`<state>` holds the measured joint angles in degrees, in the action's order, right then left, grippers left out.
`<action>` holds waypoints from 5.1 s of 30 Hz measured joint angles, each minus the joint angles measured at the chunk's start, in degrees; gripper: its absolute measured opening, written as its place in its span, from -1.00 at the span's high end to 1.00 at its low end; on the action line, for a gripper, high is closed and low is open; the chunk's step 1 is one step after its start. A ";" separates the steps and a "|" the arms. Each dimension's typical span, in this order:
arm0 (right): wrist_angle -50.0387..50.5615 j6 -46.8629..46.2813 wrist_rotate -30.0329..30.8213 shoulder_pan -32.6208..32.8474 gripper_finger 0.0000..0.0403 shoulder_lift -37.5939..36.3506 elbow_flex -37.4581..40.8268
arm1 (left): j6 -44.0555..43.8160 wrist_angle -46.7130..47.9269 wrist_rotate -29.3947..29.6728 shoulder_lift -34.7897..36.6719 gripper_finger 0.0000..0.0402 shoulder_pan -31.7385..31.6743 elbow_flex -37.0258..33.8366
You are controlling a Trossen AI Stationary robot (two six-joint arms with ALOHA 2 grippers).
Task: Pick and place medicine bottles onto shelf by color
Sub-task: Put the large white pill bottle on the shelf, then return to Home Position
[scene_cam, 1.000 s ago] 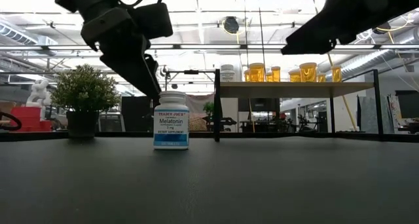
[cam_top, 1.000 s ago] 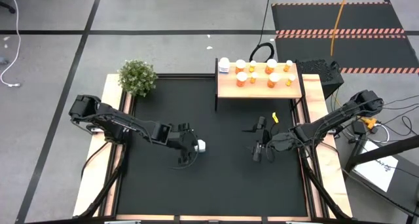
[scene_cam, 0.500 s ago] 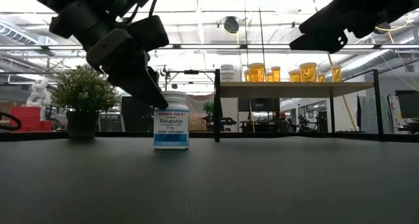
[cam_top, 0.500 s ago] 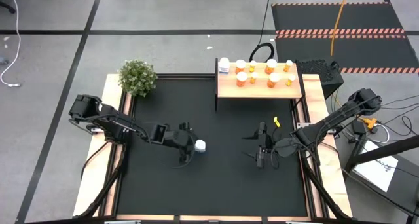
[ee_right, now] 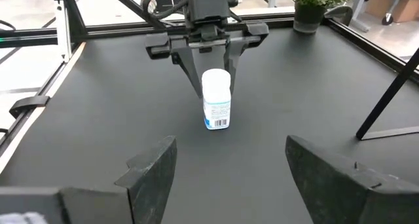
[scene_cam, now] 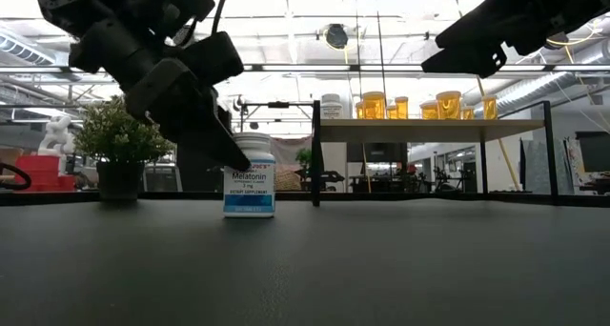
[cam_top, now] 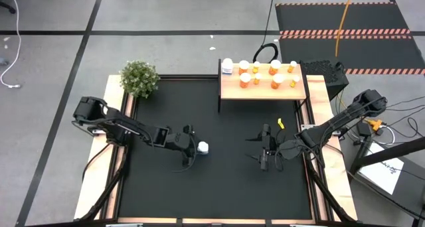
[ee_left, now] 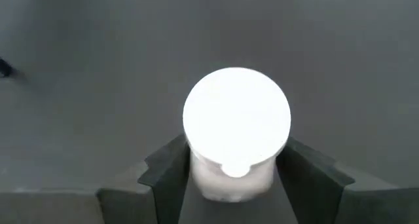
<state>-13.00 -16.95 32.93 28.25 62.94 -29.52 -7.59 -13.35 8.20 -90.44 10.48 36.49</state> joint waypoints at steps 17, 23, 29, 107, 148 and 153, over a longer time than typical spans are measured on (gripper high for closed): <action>-0.35 -0.58 -0.09 0.00 -0.38 0.00 1.20 | 1.71 -5.19 4.29 -2.63 0.21 0.09 0.08; -0.28 2.11 -0.09 0.00 -0.38 0.00 1.22 | 4.66 -4.12 0.53 0.72 0.11 -1.41 2.14; -0.23 6.11 -0.03 0.00 -0.38 0.00 1.29 | 12.28 9.29 -5.11 4.81 0.19 -6.49 11.42; -3.01 27.96 -0.02 -13.44 -0.38 -0.04 1.27 | 38.98 30.82 -32.24 -21.13 -0.01 -42.01 56.35; -2.90 26.22 -0.04 -13.42 -0.38 -1.04 1.25 | 30.20 40.06 -27.25 -20.31 -0.59 -41.83 68.28; -1.12 24.89 -0.22 -13.22 -0.36 -4.94 1.22 | 29.43 44.67 -26.35 -14.71 -0.50 -40.81 68.25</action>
<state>-14.12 7.94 32.71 15.03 58.00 -28.29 21.84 31.32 -18.14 -105.15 -30.33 104.74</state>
